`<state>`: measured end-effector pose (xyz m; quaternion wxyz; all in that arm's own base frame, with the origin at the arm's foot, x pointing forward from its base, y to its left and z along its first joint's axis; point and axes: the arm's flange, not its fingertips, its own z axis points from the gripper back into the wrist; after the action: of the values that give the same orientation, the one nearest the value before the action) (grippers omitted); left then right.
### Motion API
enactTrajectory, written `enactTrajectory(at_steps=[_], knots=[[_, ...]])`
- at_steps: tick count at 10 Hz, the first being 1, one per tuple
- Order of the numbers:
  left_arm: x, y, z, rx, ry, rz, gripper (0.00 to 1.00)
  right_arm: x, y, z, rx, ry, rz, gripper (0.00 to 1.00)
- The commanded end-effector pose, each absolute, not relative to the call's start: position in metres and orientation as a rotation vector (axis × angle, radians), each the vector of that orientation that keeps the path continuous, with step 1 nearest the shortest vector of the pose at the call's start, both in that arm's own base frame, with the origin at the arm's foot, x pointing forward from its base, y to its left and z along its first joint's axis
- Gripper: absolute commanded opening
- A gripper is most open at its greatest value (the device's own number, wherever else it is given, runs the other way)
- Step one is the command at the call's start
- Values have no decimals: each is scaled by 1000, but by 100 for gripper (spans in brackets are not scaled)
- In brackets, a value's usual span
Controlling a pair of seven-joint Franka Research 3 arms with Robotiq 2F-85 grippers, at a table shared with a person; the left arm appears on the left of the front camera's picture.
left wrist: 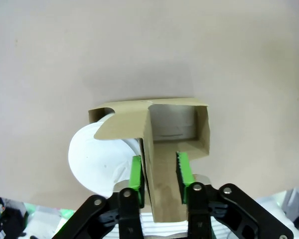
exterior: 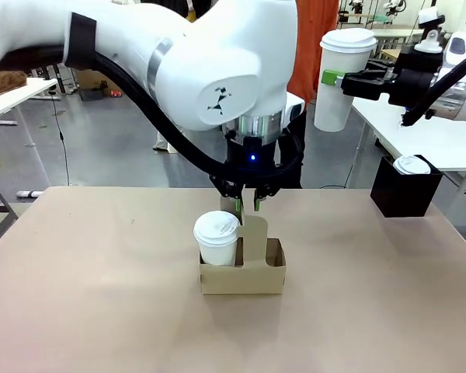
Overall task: Pour a drink into a cup and package it in a carrier.
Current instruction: Insert the held 600 ml Paper Cup into the Cup Carrier.
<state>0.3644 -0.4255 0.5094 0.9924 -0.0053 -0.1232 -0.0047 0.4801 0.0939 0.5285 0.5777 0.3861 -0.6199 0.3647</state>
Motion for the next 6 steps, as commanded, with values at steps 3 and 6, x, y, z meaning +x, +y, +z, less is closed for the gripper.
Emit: enactTrajectory(at_steps=[3,6], knots=[[347,-365,574,-196,-207,-207,100,536,103,484,1148,-1283,1076,80],[338,-289,602,-384,-199,-461,100,525,127,433,1264,-1281,1255,80]])
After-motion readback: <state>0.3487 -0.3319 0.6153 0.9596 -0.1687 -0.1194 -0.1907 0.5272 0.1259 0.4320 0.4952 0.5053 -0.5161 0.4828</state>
